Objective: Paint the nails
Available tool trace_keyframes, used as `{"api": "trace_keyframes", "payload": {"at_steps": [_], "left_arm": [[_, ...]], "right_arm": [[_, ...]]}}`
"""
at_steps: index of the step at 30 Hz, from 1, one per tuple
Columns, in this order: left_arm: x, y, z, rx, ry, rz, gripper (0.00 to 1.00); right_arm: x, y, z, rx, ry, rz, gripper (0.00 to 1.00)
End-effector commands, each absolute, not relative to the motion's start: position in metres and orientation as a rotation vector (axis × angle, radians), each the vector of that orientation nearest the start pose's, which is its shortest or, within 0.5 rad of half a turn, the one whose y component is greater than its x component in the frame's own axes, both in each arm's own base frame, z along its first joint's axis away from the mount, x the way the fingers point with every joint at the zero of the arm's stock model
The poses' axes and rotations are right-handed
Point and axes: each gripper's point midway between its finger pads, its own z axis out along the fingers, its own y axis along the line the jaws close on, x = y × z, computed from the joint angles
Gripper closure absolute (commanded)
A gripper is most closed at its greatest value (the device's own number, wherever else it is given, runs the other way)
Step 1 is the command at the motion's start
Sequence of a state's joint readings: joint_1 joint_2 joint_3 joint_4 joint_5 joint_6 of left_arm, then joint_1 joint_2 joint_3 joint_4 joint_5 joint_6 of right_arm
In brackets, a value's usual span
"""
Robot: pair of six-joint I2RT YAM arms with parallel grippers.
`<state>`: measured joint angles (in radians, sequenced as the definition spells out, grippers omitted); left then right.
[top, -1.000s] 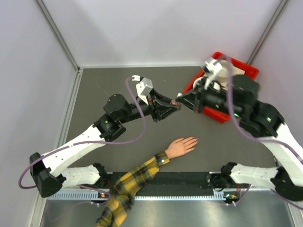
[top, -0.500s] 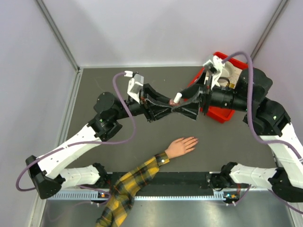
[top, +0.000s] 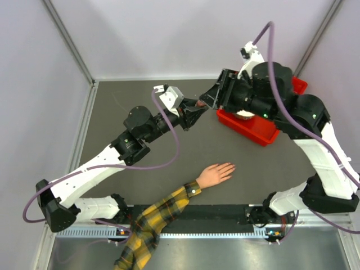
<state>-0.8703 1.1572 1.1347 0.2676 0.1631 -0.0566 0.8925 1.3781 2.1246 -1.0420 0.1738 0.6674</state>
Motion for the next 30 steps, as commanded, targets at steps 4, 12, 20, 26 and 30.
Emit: {"api": "trace_keyframes", "payload": {"at_steps": [4,12,20,26,30], "left_arm": [[0.245,-0.332,0.441,0.619,1.167,-0.871,1.0],[0.24,-0.337,0.436,0.636,1.178,-0.9,1.0],[0.232,-0.337,0.437,0.652,1.185,-0.934,1.0],[0.223,-0.337,0.443,0.653,1.18,-0.991,1.0],[0.207,-0.339,0.453,0.648,1.184,-1.11,1.0]], "right_arm": [[0.227,0.256,0.463,-0.004,2.012,0.772,0.58],[0.237,0.266,0.452,-0.045,2.017,0.729,0.7],[0.237,0.269,0.453,-0.087,2.003,0.733,0.67],[0.233,0.27,0.45,-0.118,2.005,0.748,0.96],[0.214,0.28,0.458,-0.324,1.91,0.849,1.0]]}}
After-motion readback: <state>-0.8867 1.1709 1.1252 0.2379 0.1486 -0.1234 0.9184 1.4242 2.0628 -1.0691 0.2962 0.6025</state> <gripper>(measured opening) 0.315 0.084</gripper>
